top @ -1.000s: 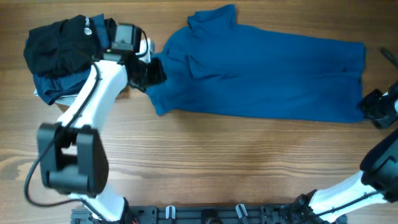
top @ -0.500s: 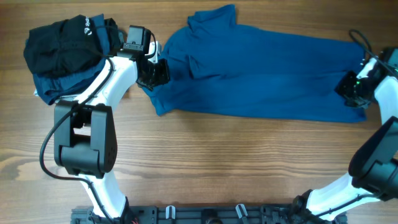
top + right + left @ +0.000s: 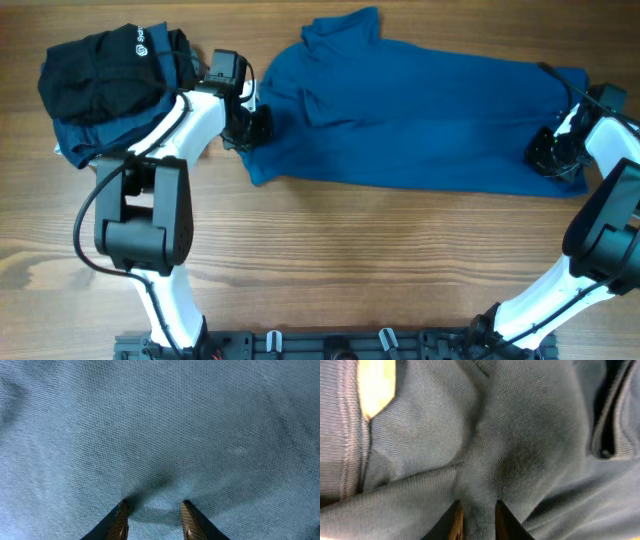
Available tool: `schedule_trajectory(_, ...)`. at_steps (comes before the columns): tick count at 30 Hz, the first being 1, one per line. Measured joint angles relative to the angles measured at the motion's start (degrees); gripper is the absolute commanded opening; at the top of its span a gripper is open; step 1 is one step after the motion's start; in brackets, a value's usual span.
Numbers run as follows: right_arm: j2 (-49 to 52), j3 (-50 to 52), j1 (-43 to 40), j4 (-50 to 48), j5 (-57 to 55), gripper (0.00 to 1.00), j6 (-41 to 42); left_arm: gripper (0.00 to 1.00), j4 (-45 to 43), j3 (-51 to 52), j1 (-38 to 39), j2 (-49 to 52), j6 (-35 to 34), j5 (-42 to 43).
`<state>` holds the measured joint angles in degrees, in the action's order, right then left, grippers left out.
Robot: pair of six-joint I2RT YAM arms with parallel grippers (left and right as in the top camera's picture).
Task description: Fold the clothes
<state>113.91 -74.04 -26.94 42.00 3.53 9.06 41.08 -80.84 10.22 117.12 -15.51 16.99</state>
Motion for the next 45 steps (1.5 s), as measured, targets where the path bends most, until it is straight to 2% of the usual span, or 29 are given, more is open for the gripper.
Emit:
schedule_trajectory(2, 0.0, -0.28, 0.02, 4.28, -4.39, 0.38, 2.23, 0.22, -1.31, 0.0, 0.44, 0.52, 0.0, -0.02)
schedule_trajectory(5, 0.0, -0.37, 0.04, 6.86, -9.64, 0.44, 5.03, 0.06, -4.26, 0.0, 1.14, 1.44, 0.07, 0.0)
schedule_trajectory(6, 0.0, -0.37, 0.07, 6.82, -10.6, 0.47, 5.49, 0.04, -4.04, 0.0, 1.33, 1.79, 0.02, -0.02)
schedule_trajectory(13, 0.0, -0.37, 0.0, 3.48, -10.56, 0.52, 4.31, 0.04, 5.55, -0.46, 1.75, 2.03, -1.57, -4.57)
schedule_trajectory(16, 0.0, -0.37, -0.09, 1.7, -9.42, 0.57, 2.8, 0.04, 8.2, -0.68, 1.79, 2.03, -3.37, -5.86)
schedule_trajectory(21, 0.0, -2.23, -0.09, 2.23, -4.2, 0.59, 0.22, 0.04, 7.69, 1.86, 1.79, 0.76, -7.76, -6.47)
schedule_trajectory(27, -0.33, -2.95, -0.09, 2.32, -1.86, 0.59, -0.42, 0.04, 5.33, 5.57, 2.25, -1.38, -9.29, -7.17)
schedule_trajectory(36, -9.29, -2.95, -0.09, 2.71, 0.11, 0.65, -0.81, 0.04, 8.22, 10.47, 6.08, -4.15, -14.01, -11.17)
schedule_trajectory(45, -10.1, -2.99, -0.09, 2.4, 1.7, 0.63, -3.69, 0.04, 15.17, 15.17, 13.07, -6.84, -18.29, -11.56)
